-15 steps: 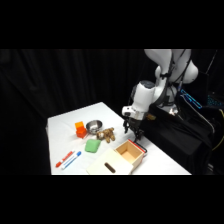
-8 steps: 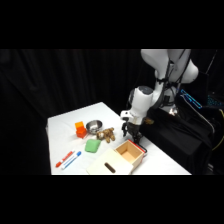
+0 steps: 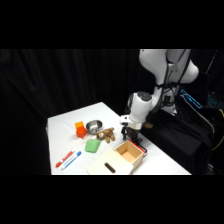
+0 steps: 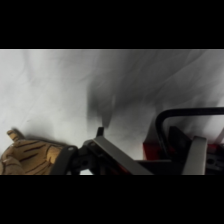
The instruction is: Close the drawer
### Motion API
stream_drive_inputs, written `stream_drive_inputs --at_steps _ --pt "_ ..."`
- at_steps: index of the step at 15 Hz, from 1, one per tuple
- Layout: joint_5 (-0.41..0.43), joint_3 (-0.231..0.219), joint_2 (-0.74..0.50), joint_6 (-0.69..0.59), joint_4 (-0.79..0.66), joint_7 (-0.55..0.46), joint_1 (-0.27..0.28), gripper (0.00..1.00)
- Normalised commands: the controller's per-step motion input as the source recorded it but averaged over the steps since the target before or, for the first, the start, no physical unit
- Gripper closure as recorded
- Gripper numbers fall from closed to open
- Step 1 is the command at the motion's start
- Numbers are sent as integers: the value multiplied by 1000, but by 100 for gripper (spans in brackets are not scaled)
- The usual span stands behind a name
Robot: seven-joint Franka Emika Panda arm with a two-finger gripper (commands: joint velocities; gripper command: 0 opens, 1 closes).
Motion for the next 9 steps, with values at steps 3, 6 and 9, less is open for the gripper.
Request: stream_drive_inputs --at_steps 3,6,9 --pt "149 204 -35 -33 99 -178 -221 0" --pt "276 378 -16 -123 169 -330 -390 0" --pt "318 410 21 -208 241 -380 -385 0"
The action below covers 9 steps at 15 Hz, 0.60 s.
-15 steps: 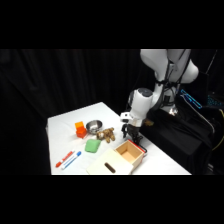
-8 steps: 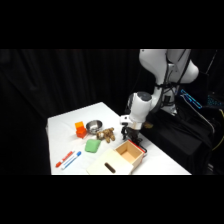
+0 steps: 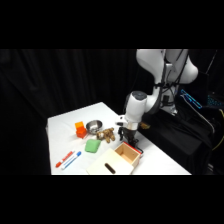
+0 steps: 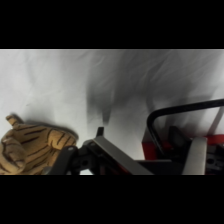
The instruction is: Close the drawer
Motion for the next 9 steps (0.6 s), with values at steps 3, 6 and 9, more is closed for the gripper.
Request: stream_drive_inputs --at_steps 3,6,9 --pt "328 366 30 -252 285 -380 -310 0" --pt "327 325 18 -264 316 -378 -264 0" --pt "479 103 9 -236 318 -489 -24 0"
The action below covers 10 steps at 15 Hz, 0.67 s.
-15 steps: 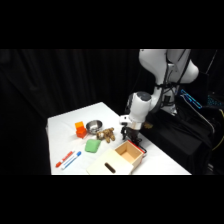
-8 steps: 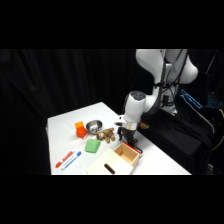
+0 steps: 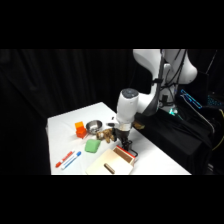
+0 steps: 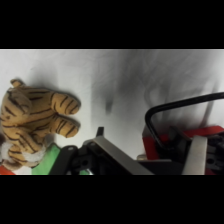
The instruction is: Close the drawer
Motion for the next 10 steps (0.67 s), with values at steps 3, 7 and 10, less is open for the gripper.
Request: stream_drive_inputs --at_steps 3,7,10 --pt "705 -180 22 -240 346 -654 292 0" --pt "431 -96 105 -345 424 -445 193 0" --pt "211 -113 118 -316 410 -249 193 0"
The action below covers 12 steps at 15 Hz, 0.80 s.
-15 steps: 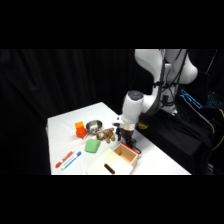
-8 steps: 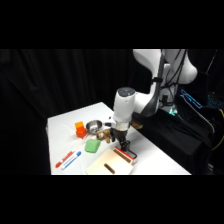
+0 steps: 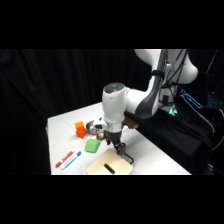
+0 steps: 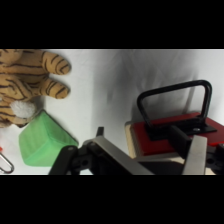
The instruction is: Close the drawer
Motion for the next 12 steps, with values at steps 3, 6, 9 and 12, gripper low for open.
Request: stream_drive_inputs --at_steps 3,6,9,12 --pt "141 -105 88 -249 343 -178 172 0" --pt "133 -93 -85 -423 198 -79 161 0" --pt "136 -70 -255 -589 125 -74 120 0" --pt "153 -57 -262 -587 185 -120 56 0"
